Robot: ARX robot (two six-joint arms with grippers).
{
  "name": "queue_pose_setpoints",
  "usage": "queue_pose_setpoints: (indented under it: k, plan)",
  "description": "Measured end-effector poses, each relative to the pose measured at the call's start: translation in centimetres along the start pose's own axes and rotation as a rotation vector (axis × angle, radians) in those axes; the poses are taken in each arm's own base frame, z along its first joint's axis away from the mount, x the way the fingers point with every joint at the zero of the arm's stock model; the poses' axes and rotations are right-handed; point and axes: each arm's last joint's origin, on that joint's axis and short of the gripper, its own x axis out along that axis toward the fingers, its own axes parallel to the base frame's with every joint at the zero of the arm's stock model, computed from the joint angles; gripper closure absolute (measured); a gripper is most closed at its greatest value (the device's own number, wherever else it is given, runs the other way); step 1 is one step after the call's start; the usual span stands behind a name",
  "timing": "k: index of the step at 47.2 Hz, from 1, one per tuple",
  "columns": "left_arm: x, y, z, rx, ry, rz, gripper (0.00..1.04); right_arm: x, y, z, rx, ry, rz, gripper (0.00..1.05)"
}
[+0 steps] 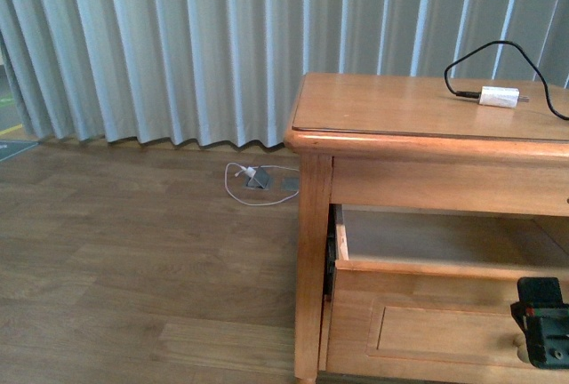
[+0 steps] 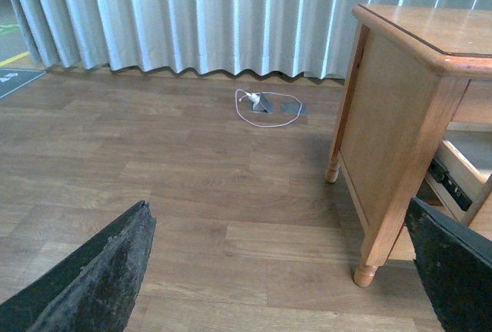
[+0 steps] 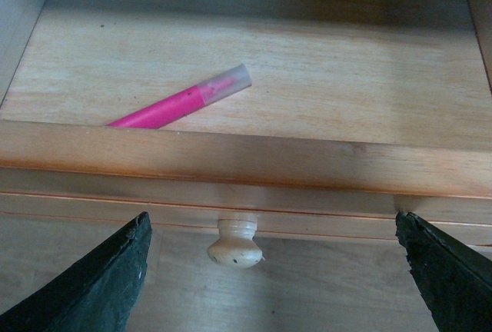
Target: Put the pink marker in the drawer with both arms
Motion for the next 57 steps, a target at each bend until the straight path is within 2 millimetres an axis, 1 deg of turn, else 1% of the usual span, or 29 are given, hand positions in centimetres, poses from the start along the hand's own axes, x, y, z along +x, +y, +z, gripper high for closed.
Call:
queue_pose_setpoints:
  k: [9, 25, 38, 43, 57]
  plan:
    - [0.0, 0.0, 0.0, 0.000, 0.000, 0.000, 0.06, 1.8, 0.3, 0.9, 0.012, -0.054, -0.003, 0.08]
    - [0.0, 0.0, 0.0, 0.000, 0.000, 0.000, 0.06, 5.5, 0.9, 3.0, 0.037, -0.155, -0.019, 0.08]
    - [0.0, 0.0, 0.0, 0.000, 0.000, 0.000, 0.06, 7.8, 0.6, 3.2, 0.093, -0.234, -0.013, 0.08]
    - [0.0, 0.0, 0.0, 0.000, 0.000, 0.000, 0.06, 8.3, 0.4, 3.1, 0.113, -0.256, -0.012, 0.08]
    - [0.0, 0.0, 0.0, 0.000, 0.000, 0.000, 0.06, 8.6, 0.4, 2.9, 0.123, -0.267, -0.013, 0.08]
